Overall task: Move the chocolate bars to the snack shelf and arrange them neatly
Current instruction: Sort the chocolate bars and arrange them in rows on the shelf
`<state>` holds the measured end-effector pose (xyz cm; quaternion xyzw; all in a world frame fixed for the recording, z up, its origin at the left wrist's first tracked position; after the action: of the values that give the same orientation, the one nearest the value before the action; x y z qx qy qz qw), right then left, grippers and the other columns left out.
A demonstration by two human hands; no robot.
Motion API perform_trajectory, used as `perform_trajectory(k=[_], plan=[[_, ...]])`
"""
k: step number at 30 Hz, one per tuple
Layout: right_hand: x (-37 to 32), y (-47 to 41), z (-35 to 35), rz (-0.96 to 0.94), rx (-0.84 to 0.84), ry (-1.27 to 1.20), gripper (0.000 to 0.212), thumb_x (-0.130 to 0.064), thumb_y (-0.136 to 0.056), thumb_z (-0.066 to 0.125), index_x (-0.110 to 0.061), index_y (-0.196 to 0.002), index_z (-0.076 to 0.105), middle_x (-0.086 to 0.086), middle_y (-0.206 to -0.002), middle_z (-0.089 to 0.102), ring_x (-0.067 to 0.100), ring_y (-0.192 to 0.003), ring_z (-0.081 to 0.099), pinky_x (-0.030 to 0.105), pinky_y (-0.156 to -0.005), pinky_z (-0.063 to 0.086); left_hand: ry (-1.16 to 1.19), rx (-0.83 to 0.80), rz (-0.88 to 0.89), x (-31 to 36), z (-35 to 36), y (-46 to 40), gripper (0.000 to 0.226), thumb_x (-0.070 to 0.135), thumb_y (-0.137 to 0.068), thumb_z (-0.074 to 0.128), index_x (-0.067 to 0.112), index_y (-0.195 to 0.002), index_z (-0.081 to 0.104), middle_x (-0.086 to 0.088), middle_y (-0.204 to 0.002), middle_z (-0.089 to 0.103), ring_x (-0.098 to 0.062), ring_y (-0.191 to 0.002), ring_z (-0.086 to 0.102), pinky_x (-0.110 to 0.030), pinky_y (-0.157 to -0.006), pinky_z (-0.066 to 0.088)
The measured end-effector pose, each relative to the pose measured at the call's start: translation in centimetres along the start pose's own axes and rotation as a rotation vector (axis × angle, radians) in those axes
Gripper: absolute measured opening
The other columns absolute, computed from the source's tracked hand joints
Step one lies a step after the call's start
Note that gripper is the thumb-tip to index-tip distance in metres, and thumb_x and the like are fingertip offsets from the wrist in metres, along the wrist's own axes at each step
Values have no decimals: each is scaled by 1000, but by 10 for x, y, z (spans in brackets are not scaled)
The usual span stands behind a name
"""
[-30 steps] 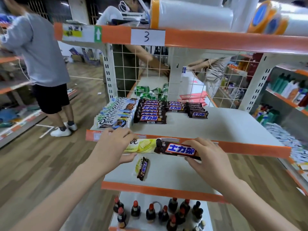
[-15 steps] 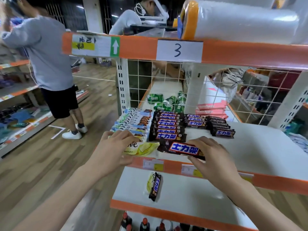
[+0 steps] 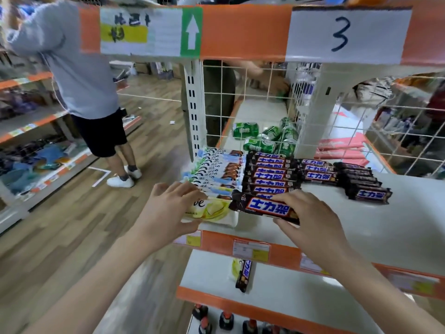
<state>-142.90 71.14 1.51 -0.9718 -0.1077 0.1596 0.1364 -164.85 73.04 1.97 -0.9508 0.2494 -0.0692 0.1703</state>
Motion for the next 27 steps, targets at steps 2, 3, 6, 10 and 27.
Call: perform_trajectory(k=[2,3,6,10,27], plan=[[-5,-6,4,-21,-2,1,35,-34,-84,64,-32,-119,57,-16,-109,57,8,-101,51,23,-71,32,-12,17,9,-3,2,0,45,36,-62,79,27,-105,66,9,-102,62,-17,-97,61,-40,-79,42],[-8,-9,5,-30,1,1,35,-33,-84,64,-31,-119,57,-15,-108,57,9,-100,51,23,-71,33,-18,28,13,-3,3,1,46,36,-61,80,27,-104,66,9,-101,62,-17,-95,61,-40,-78,43],[-16,-17,7,-43,16,8,37,-30,-83,66,-30,-119,58,-13,-105,59,11,-98,53,24,-70,35,-18,57,26,-5,4,2,46,35,-59,81,27,-102,66,8,-99,63,-17,-93,62,-40,-77,44],[-22,-24,9,-46,23,14,36,-28,-82,67,-30,-117,59,-12,-104,60,12,-97,54,25,-70,36,4,54,23,-9,5,5,43,36,-64,79,29,-103,65,10,-101,62,-16,-95,60,-39,-79,42],[-34,-32,22,-67,32,27,37,-23,-80,67,-27,-116,60,-9,-102,61,14,-97,55,24,-68,35,49,43,27,-15,13,6,25,35,-73,76,31,-96,70,9,-98,64,-17,-94,62,-42,-81,44]])
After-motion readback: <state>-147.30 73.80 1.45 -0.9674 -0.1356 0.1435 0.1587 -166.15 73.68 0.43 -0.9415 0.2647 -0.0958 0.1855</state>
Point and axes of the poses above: each hand's wrist, its own y-axis away from the middle knuckle, its own z-axis out of the palm, x = y × z, the point moved 10 cm from there along -y, towards the middle knuckle
